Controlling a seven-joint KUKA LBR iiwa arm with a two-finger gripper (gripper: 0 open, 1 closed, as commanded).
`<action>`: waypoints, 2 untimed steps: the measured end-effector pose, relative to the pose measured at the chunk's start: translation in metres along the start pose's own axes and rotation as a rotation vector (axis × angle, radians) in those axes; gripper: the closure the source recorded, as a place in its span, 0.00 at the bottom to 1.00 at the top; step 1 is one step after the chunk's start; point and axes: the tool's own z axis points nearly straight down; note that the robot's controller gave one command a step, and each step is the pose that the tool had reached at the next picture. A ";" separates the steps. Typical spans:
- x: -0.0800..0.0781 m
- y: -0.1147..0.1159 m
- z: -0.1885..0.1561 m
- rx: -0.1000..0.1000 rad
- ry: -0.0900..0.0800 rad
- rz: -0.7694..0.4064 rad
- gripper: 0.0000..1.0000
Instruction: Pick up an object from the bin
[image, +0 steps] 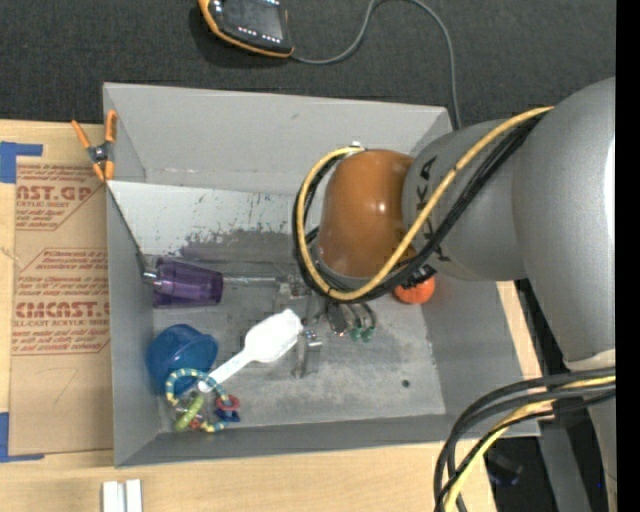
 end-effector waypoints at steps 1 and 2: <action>-0.029 -0.003 0.052 0.002 -0.004 -0.065 0.00; -0.008 0.011 0.053 0.000 -0.001 -0.229 1.00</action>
Offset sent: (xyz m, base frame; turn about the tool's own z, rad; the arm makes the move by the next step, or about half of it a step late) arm 0.0067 0.0120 -0.0519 -0.2303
